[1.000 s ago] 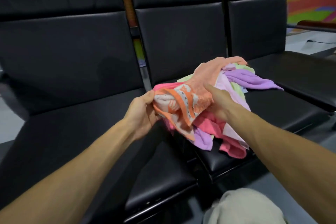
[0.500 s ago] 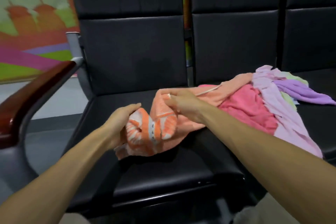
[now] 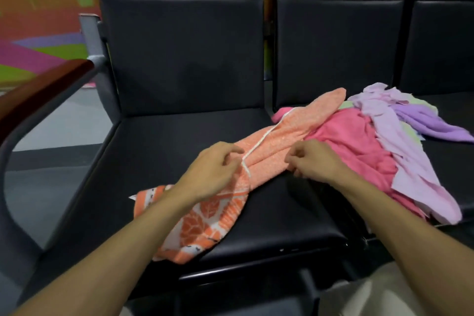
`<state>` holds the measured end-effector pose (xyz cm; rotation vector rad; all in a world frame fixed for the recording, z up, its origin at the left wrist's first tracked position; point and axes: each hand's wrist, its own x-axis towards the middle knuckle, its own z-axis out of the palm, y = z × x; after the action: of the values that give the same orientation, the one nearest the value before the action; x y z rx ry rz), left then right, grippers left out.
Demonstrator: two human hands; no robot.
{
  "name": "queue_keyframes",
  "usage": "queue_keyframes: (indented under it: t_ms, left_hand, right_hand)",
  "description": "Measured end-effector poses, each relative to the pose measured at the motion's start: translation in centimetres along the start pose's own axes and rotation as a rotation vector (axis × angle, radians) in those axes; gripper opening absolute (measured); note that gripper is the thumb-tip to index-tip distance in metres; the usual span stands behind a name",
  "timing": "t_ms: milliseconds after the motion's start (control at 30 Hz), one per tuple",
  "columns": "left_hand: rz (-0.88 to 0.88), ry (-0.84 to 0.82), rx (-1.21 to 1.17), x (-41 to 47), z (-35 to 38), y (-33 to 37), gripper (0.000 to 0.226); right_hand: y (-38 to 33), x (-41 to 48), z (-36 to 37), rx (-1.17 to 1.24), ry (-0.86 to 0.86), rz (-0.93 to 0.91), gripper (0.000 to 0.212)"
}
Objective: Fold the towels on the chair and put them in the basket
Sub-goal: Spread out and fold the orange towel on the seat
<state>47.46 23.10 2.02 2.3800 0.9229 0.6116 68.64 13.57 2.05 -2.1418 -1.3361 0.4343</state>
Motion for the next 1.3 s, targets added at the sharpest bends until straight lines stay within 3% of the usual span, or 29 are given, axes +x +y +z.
queue_keyframes:
  t_ms: [167, 333, 467, 533, 667, 900, 1000, 1100, 1200, 1300]
  left_hand:
    - [-0.023, -0.175, 0.275, 1.5, 2.2, -1.2, 0.042]
    - [-0.238, -0.292, 0.283, 2.0, 1.2, -2.7, 0.061]
    - [-0.256, -0.25, 0.335, 1.2, 0.2, -2.4, 0.034]
    - [-0.257, -0.198, 0.38, 0.8, 0.1, -2.2, 0.024]
    - [-0.265, -0.214, 0.482, 0.3, 0.2, -2.3, 0.037]
    - [-0.233, -0.112, 0.514, 0.3, 1.1, -2.3, 0.014]
    - [-0.285, -0.026, 0.247, 0.7, 1.3, -2.3, 0.017]
    - [-0.511, 0.199, -0.457, 1.4, 0.4, -2.0, 0.026]
    - [-0.753, 0.292, -1.094, 1.2, -1.3, -2.7, 0.025]
    - [-0.803, 0.296, -1.204, 0.3, -2.6, -4.1, 0.025]
  right_hand:
    - [2.3, 0.8, -0.6, -0.337, 0.125, 0.098, 0.028]
    - [2.6, 2.3, 1.3, -0.272, 0.098, 0.188, 0.051]
    - [1.1, 3.2, 3.0, -0.236, 0.076, 0.184, 0.047]
    - [-0.3, 3.3, 3.8, -0.165, 0.054, 0.147, 0.027]
    - [-2.5, 2.6, 4.8, 0.119, -0.005, 0.033, 0.007]
    - [-1.9, 1.7, 4.8, 0.419, -0.089, 0.001, 0.029]
    - [-1.8, 1.4, 4.1, 0.618, -0.151, 0.095, 0.025]
    - [-1.3, 1.2, 3.3, 0.831, -0.196, 0.269, 0.014]
    - [-0.6, 0.8, 2.5, 0.823, -0.255, 0.415, 0.013]
    - [-0.3, 0.5, 1.8, 0.772, -0.319, 0.497, 0.017]
